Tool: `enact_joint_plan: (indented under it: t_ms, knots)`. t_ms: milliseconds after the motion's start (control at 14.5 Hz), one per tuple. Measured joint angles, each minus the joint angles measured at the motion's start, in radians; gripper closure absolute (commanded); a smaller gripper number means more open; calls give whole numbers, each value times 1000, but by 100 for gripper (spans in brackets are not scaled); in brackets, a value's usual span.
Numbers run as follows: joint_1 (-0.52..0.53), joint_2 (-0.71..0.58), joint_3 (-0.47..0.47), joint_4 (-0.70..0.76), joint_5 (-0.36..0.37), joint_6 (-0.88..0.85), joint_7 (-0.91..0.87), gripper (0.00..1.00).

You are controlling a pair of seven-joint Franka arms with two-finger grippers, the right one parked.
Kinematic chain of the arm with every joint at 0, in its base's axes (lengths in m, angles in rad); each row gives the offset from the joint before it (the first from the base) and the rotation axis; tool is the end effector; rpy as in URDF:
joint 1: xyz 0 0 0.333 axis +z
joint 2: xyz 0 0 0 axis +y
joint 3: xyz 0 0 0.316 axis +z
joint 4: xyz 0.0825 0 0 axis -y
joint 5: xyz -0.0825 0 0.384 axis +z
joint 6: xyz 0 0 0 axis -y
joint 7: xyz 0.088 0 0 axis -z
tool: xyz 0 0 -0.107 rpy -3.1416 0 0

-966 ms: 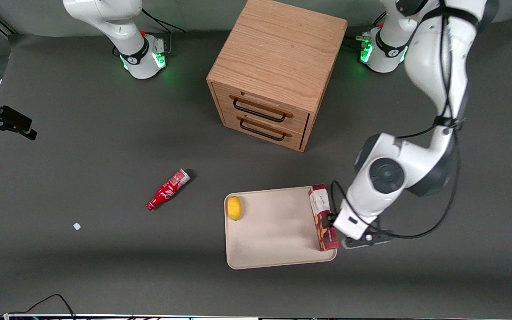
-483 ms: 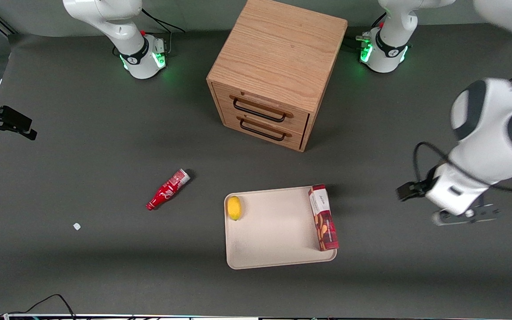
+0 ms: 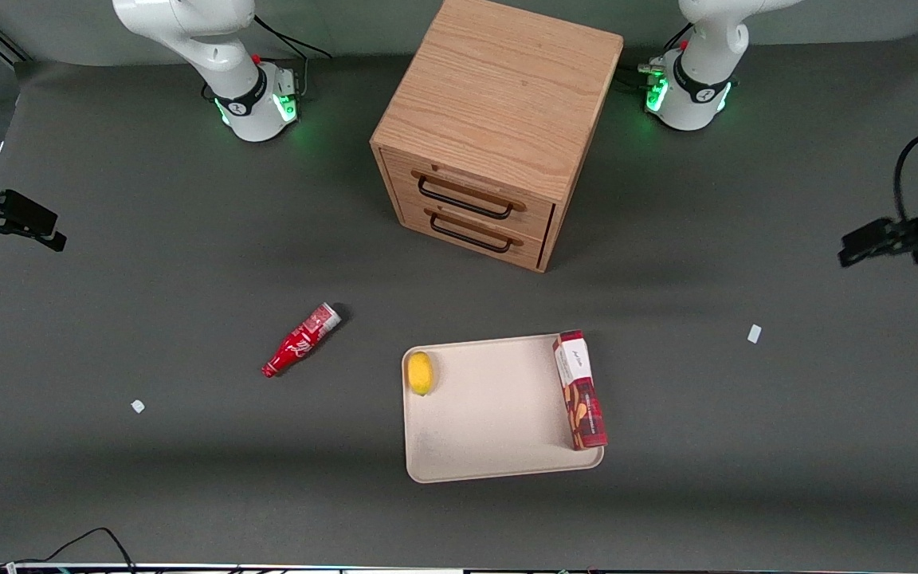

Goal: Place red cookie box on tray

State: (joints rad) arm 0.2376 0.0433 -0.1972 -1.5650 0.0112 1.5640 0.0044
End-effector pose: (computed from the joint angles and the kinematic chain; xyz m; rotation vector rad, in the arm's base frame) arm 0.5653 0.0264 0.6028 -3.1386 -0.0562 0.0683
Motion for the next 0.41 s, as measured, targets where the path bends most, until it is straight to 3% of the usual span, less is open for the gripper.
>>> enact_joint_plan:
  t_ms: [414]
  knots:
    - [11, -103, 10, -31, -1, -40, 58, 0]
